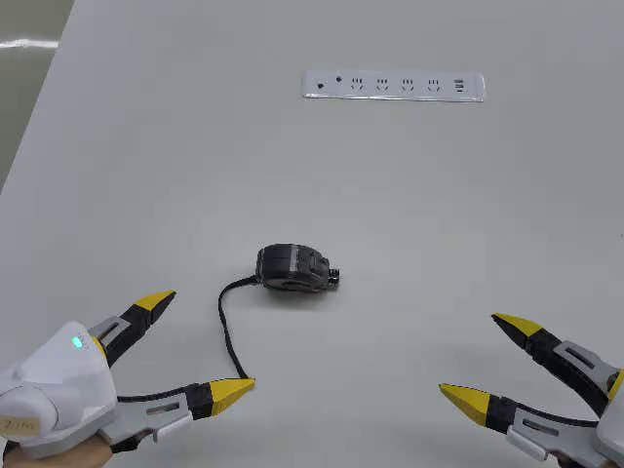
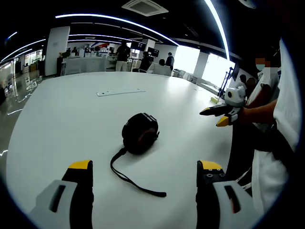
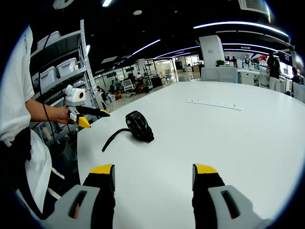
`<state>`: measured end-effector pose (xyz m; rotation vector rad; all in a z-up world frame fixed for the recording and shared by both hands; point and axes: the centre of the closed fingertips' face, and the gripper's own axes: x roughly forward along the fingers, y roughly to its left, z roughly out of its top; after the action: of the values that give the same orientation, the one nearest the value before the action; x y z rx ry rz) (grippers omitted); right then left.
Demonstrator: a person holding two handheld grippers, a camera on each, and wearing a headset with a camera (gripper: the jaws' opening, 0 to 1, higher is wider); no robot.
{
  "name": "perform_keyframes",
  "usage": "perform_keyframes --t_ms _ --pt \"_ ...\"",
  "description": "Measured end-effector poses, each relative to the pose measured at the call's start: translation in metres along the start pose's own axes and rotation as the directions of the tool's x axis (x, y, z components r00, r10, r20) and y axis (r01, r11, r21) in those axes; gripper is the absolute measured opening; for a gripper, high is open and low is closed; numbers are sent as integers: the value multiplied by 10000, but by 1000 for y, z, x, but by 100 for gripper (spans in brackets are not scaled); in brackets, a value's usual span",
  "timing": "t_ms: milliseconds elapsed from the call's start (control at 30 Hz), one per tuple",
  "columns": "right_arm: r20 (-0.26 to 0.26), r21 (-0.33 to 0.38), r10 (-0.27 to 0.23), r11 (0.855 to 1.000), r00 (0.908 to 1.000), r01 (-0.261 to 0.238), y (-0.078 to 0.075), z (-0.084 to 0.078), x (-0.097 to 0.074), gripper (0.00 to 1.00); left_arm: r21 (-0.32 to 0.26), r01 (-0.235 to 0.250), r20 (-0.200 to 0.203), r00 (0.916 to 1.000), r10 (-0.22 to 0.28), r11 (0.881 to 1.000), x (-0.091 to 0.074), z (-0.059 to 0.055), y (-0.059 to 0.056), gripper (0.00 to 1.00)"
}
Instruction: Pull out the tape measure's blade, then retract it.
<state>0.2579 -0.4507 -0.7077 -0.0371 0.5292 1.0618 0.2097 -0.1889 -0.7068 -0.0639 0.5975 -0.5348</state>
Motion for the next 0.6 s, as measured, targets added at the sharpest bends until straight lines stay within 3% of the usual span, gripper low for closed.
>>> perform_keyframes --t_ms 267,433,600 --pt "48 -11 2 10000 10000 -2 1 2 0 66 41 58 42 10000 -58 10000 3 4 -2 89" --pt "290 355 -22 9994 9996 11 -2 5 0 66 65 97 9 10000 -97 9999 3 4 -2 89" --pt "180 234 -7 9997 9998 3 -1 4 0 66 70 77 6 10000 -77 9999 3 4 -3 89"
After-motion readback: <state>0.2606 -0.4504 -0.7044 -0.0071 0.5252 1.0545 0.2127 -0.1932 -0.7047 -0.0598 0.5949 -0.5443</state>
